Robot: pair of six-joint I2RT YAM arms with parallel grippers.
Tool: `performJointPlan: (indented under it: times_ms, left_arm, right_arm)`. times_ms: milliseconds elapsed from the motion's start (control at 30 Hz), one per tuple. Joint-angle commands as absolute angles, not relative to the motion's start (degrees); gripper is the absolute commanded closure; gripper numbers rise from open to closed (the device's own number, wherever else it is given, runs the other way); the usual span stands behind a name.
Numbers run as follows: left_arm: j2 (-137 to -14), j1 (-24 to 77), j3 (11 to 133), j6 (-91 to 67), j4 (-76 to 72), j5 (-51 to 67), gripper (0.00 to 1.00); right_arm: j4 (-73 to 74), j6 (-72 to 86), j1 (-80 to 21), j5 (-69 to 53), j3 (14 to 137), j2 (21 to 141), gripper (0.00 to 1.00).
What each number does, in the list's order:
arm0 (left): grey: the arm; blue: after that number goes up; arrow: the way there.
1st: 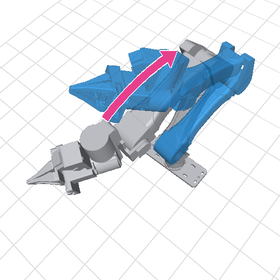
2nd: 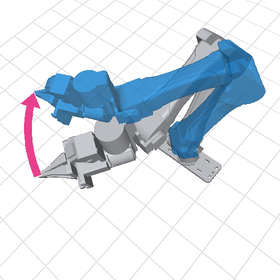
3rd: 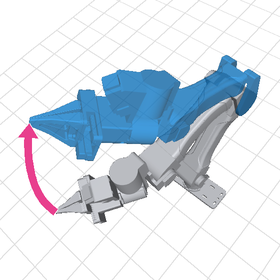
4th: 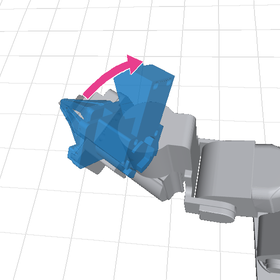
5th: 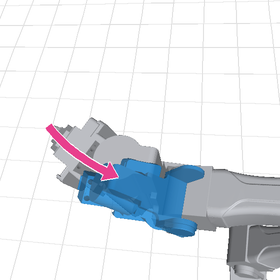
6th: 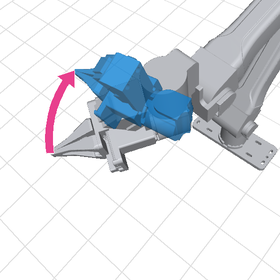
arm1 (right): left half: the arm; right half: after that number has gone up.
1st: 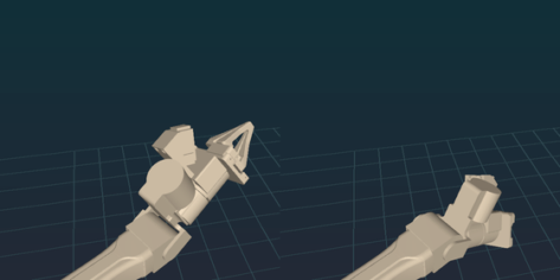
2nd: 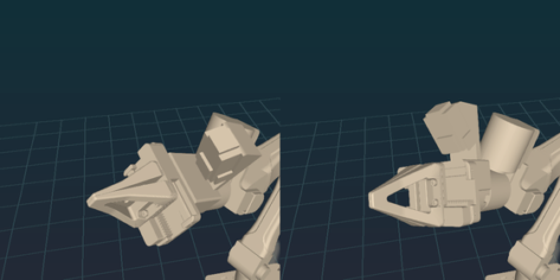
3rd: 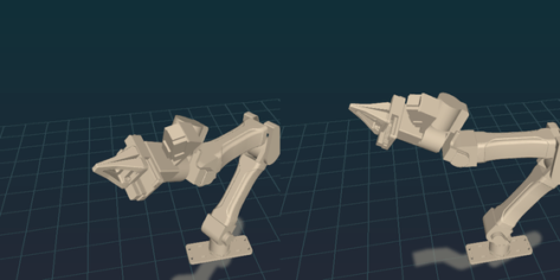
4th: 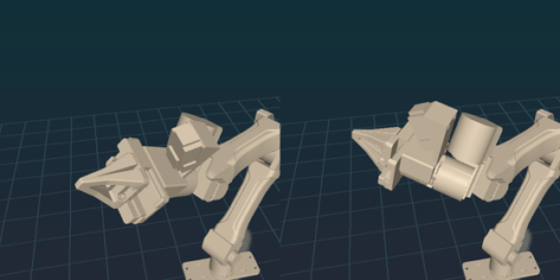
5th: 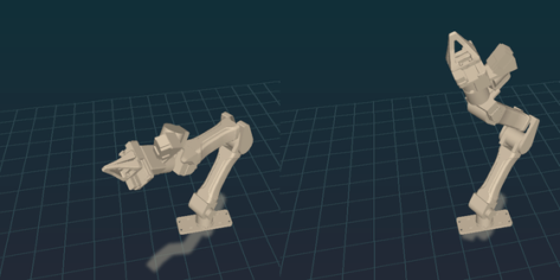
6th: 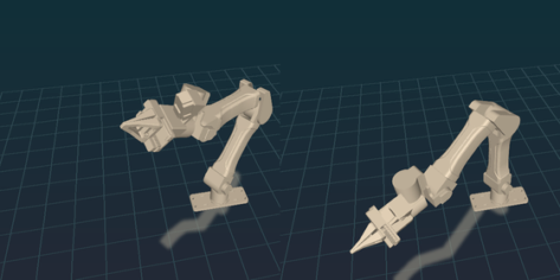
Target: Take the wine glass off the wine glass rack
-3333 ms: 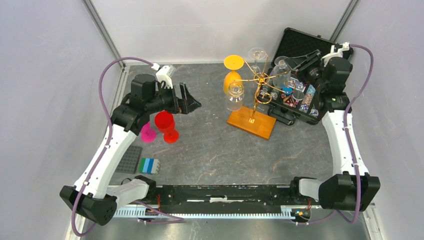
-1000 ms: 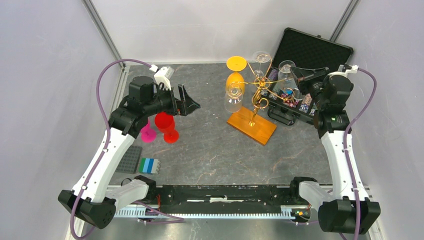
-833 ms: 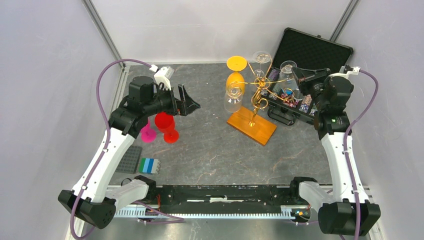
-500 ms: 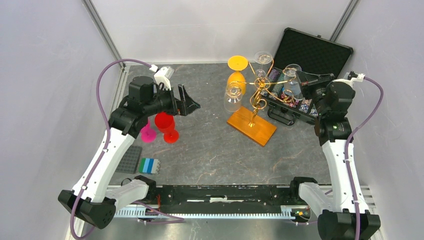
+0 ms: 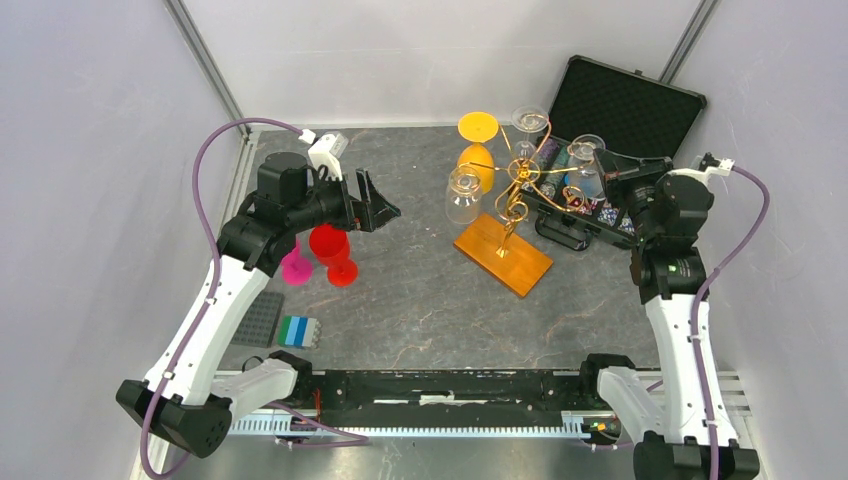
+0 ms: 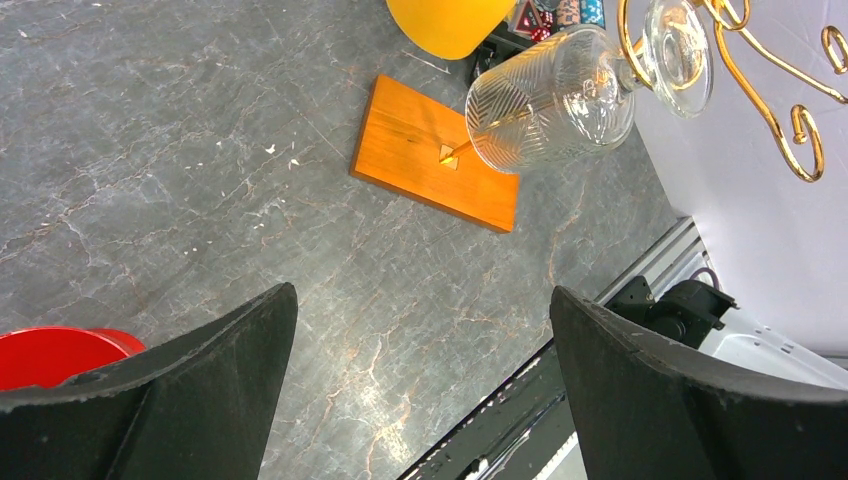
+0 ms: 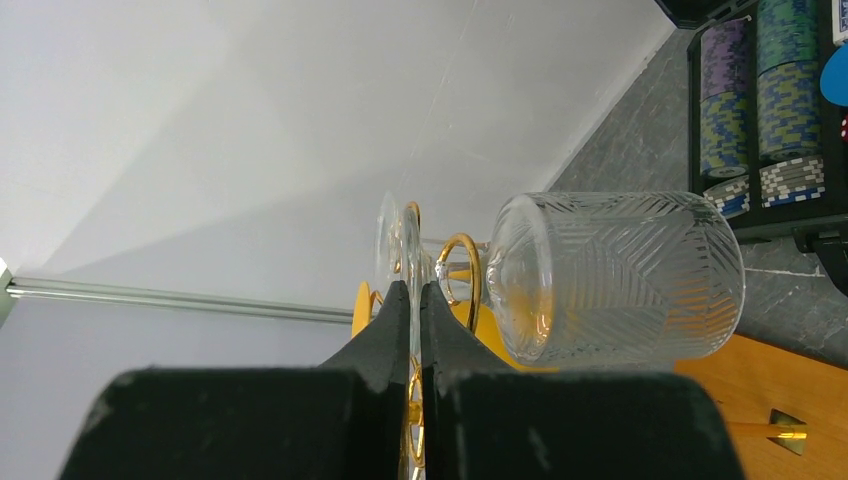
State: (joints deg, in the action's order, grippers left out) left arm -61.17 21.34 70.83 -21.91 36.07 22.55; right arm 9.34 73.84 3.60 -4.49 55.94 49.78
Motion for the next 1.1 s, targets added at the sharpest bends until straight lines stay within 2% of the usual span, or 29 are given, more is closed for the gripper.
performJointPlan:
  times_ms: [0, 567, 800, 1067]
  left_arm:
    - [-60.24, 21.17, 70.41, -21.53, 34.7, 22.28, 0.0]
    - [-60.28, 21.13, 70.31, -22.85, 33.92, 24.96, 0.0]
    - [-60.43, 21.17, 70.31, -23.33, 33.33, 26.52, 0.0]
    - [-60.29, 21.18, 70.24, -23.2, 33.22, 26.65, 0.0]
  right_arm:
    - [0.45, 76.85, 3.69, -5.13, 54.79, 46.63, 1.0]
    - [-3.31, 79.68, 3.76, -8.28, 50.29, 45.24, 1.0]
    - [-0.12, 77.01, 3.78, -5.11, 49.89, 42.51, 1.0]
    - [-3.84, 78.31, 3.87, -5.73, 47.02, 41.04, 1.0]
